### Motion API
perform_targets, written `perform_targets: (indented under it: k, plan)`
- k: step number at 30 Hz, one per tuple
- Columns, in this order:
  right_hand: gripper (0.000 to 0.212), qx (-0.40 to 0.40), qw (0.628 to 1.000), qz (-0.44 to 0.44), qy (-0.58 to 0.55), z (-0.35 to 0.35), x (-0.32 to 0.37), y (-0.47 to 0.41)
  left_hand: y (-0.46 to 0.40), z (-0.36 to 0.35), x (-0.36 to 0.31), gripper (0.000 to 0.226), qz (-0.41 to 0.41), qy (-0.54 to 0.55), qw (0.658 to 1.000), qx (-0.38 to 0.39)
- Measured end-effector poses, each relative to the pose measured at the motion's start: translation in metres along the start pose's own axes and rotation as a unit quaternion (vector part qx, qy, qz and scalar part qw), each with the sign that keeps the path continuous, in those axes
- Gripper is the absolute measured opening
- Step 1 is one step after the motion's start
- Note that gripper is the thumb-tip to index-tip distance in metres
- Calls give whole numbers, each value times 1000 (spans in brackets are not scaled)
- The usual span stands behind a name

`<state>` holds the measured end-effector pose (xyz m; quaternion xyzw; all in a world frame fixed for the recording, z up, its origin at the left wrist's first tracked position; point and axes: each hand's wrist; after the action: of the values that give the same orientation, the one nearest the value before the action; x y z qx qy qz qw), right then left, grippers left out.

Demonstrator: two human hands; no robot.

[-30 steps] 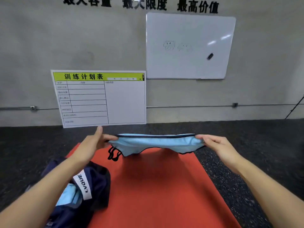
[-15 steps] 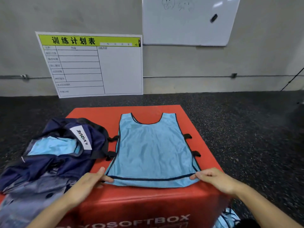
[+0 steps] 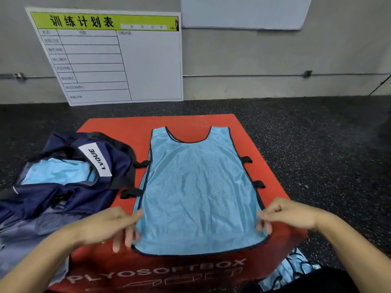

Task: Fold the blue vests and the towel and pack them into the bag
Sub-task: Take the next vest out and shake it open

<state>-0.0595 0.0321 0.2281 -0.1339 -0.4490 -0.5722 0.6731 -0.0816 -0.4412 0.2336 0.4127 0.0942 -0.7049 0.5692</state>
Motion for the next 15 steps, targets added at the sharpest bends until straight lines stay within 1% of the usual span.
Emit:
perform_targets:
  k: [1, 3, 4, 5, 6, 7, 9, 10, 13, 15]
  plan:
    - [52, -25, 1000, 10, -13, -2, 6, -12, -11, -2, -8, 75, -24, -12, 999, -40]
    - [50, -104, 994, 29, -20, -17, 20, -46, -43, -16, -22, 54, -71, -55, 983, -160]
    - [44, -146, 989, 38, -12, -28, 26, -66, -63, -26, -26, 46, -100, -76, 969, -214]
    - [36, -181, 982, 48, 4, -43, 31, -88, -82, -39, -30, 42, -129, -94, 955, -250]
    - [33, -219, 973, 63, 41, -60, 37, -109, -101, -52, -33, 49, -151, -113, 945, -268]
    - [40, -256, 959, 78, 98, -79, 39, -129, -118, -68, -33, 60, -161, -136, 940, -270]
    - [58, -288, 935, 74, 193, -115, 46, -153, -140, -99, -35, 80, -153, -184, 936, -258]
    - [62, -287, 929, 66, 226, -129, 43, -162, -145, -112, -35, 85, -142, -213, 933, -253]
    - [71, -290, 907, 39, 305, -144, 30, -168, -149, -132, -17, 86, -92, -263, 921, -272]
    - [67, -296, 899, 6, 321, -133, 12, -163, -148, -125, 5, 88, -56, -273, 916, -290]
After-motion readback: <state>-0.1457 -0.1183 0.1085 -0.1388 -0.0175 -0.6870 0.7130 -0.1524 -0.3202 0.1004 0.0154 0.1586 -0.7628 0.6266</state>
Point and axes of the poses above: each hand's wrist, its own y-axis away from the middle knuckle, its own z-axis out of the back of the hand, x = y × z, and after that the axes turned 10 degrees about -x, right-handed
